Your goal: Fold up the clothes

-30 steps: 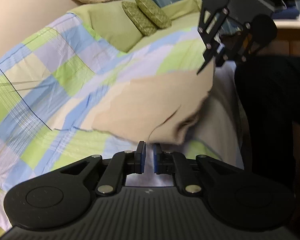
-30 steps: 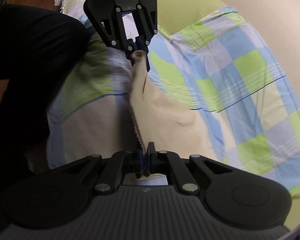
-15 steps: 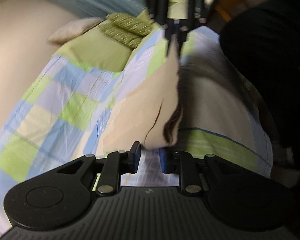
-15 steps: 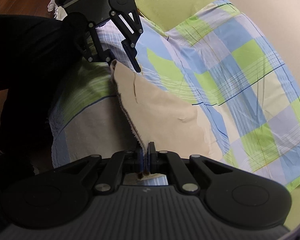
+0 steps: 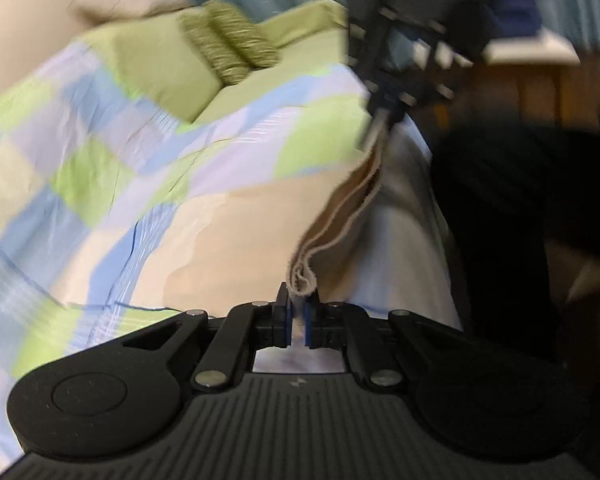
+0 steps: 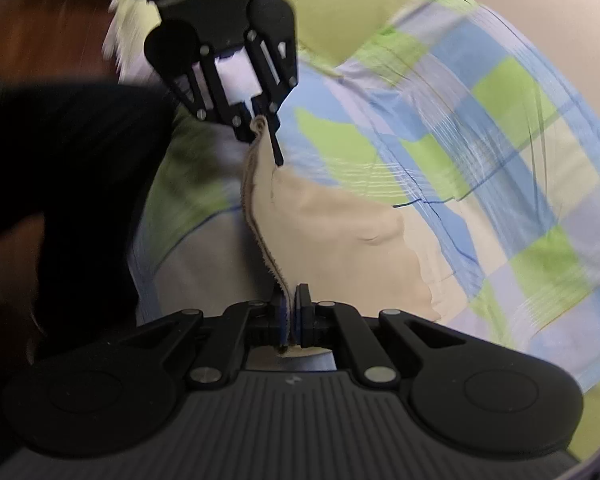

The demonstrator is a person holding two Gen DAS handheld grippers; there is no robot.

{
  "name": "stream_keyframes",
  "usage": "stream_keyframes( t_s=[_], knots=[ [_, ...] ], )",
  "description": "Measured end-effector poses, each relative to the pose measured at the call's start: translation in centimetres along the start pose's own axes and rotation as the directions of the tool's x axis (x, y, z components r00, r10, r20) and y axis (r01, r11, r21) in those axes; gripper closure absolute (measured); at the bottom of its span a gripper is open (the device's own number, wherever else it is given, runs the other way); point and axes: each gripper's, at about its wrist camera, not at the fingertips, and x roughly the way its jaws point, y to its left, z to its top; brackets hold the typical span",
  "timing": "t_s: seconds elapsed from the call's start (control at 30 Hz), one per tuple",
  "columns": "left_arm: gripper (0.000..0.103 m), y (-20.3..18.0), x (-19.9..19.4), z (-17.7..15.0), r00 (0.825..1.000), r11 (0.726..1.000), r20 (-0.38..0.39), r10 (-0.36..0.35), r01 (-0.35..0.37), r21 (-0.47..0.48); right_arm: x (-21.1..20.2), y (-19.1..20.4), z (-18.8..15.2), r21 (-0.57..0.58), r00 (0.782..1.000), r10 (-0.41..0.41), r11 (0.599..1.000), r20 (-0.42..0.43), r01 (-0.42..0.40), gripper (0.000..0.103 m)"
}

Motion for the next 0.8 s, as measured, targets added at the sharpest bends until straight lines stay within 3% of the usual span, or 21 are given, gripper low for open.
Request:
stream_keyframes(
  t_s=[0.07, 0.17, 0.23, 0.3, 0.33, 0.4, 0.43, 0.5, 0.53, 0.6, 0.67, 0.73, 0.8],
  knots=[
    [0.1, 3.2, 0.9, 0.6, 0.999, 0.994, -0.003, -0.052, 0.052, -0.097, 0.5, -3.0, 0.2, 0.099, 0.998, 0.067, 0.993, 0.006, -0.067, 0.102],
    [0.1, 7.1, 3.3, 0.3, 0.992, 0.97, -0.014, -0.123, 0.117, -0.215, 2.3, -9.3, -1.0, 0.313, 0.986, 0.157, 0.935, 0.061, -0.168, 0.102],
    [0.1, 9.2, 5.2, -0.7, 0.985, 0.934, -0.014, -0.169, 0.156, -0.322, 3.8, -12.9, -2.5, 0.454, 0.973, 0.205, 0.86, 0.109, -0.232, 0.101],
    [0.1, 10.1, 6.0, -1.6, 0.981, 0.908, -0.002, -0.193, 0.178, -0.38, 5.7, -15.9, -4.6, 0.589, 0.953, 0.252, 0.75, 0.167, -0.301, 0.101],
    [0.1, 10.6, 6.4, -2.1, 0.979, 0.891, 0.01, -0.204, 0.19, -0.412, 6.2, -16.2, -5.2, 0.613, 0.951, 0.249, 0.728, 0.18, -0.307, 0.101],
    [0.1, 11.2, 6.7, -3.1, 0.975, 0.856, 0.041, -0.218, 0.212, -0.471, 8.1, -17.6, -8.2, 0.717, 0.935, 0.245, 0.6, 0.257, -0.355, 0.095],
    [0.1, 11.2, 6.6, -3.5, 0.975, 0.845, 0.057, -0.216, 0.216, -0.489, 8.2, -17.6, -8.8, 0.734, 0.934, 0.234, 0.577, 0.271, -0.358, 0.092],
    [0.099, 11.2, 6.3, -4.3, 0.974, 0.824, 0.087, -0.21, 0.224, -0.52, 8.0, -17.7, -11.1, 0.788, 0.919, 0.181, 0.475, 0.349, -0.392, 0.087],
    [0.099, 11.7, 6.4, -4.4, 0.974, 0.82, 0.096, -0.208, 0.227, -0.526, 7.6, -17.3, -11.6, 0.796, 0.915, 0.166, 0.451, 0.369, -0.403, 0.085],
    [0.099, 11.8, 6.2, -4.9, 0.973, 0.812, 0.114, -0.2, 0.229, -0.536, 6.6, -16.4, -13.3, 0.824, 0.903, 0.109, 0.377, 0.415, -0.424, 0.067],
    [0.099, 11.9, 6.4, -4.8, 0.974, 0.81, 0.118, -0.192, 0.226, -0.541, 6.0, -15.5, -14.0, 0.836, 0.902, 0.081, 0.347, 0.425, -0.425, 0.059],
    [0.099, 11.9, 6.5, -4.7, 0.975, 0.808, 0.122, -0.185, 0.222, -0.546, 5.6, -14.8, -14.3, 0.842, 0.898, 0.06, 0.325, 0.436, -0.431, 0.059],
    [0.099, 11.9, 7.0, -4.2, 0.976, 0.809, 0.122, -0.179, 0.216, -0.546, 5.0, -13.5, -14.2, 0.831, 0.878, 0.039, 0.305, 0.477, -0.465, 0.059]
  ],
)
